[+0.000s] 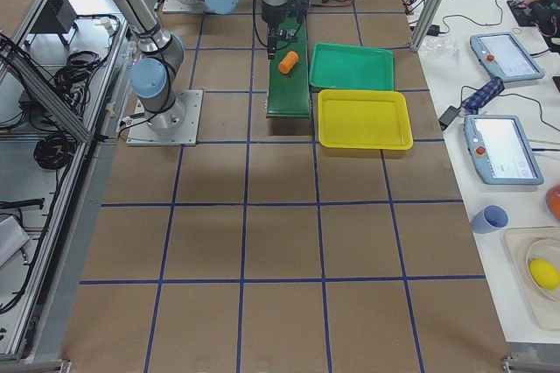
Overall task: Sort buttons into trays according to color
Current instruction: 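Place cylinder on belt with left gripper while right gripper lowers, then grasp green-capped button with right gripper while left gripper returns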
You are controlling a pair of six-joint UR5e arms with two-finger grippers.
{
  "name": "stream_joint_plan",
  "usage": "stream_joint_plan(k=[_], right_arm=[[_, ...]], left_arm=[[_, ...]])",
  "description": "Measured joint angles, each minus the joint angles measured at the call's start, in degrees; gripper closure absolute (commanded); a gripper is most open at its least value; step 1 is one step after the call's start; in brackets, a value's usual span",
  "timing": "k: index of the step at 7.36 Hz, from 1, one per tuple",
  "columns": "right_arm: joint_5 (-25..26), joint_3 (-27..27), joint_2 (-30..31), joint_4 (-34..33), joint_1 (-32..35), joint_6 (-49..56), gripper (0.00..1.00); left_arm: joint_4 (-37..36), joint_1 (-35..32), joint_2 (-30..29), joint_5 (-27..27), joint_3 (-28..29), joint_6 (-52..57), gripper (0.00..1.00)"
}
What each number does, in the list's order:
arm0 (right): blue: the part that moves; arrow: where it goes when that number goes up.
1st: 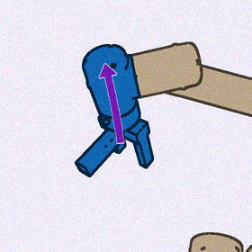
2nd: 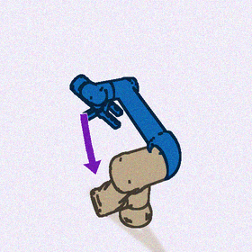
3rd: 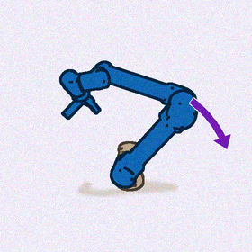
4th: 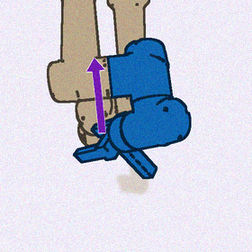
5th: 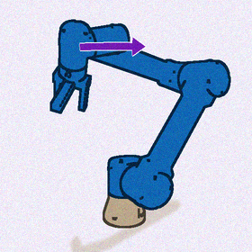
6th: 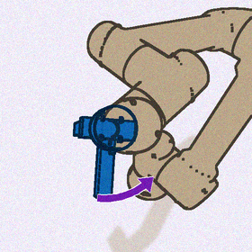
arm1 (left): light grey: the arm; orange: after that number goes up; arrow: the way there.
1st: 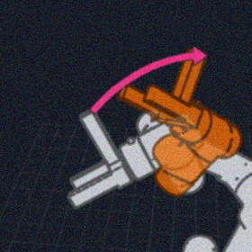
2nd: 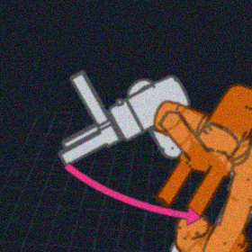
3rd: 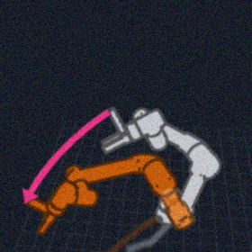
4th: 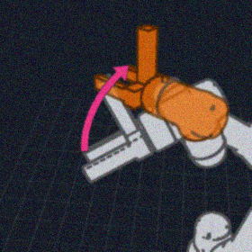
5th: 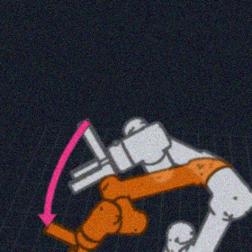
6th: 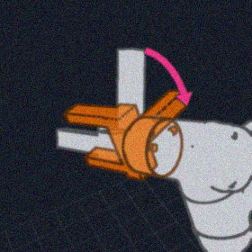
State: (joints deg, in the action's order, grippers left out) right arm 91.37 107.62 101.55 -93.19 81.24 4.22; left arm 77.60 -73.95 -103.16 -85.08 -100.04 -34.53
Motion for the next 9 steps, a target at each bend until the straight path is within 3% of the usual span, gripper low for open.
stream_joint_plan(k=[3,4,5,6,7,9], right_arm=[[-4.02,-0.1,-1.2,0.03,0.18,-4.56,0.0],[-4.35,-0.39,-1.92,0.03,0.24,-4.82,0.0],[-4.47,-0.43,-2.4,-0.39,0.52,-5.41,0.0],[-4.41,-0.33,-2.74,-1.26,1.7,-6.88,0.0],[-4.2,-0.19,-3.36,-2.83,4.08,-8.68,0.0],[-4.15,-0.2,-7.0,-9.08,9.63,-14.48,0.0]], left_arm=[[-0.22,-7.97,3.46,-0.77,-5.5,-16.85,0.95],[-0.3,-9.2,3.59,-1.05,-6.23,-19.6,0.83],[-0.48,-9.71,3.11,-1.21,-6.54,-21.25,0.59],[-0.73,-9.82,2.22,-1.3,-6.57,-21.95,0.05],[-0.87,-9.82,1.59,-2.22,-6.64,-22.02,0.0],[-1.39,-9.81,0.76,-5.67,-6.76,-21.64,0.0]])
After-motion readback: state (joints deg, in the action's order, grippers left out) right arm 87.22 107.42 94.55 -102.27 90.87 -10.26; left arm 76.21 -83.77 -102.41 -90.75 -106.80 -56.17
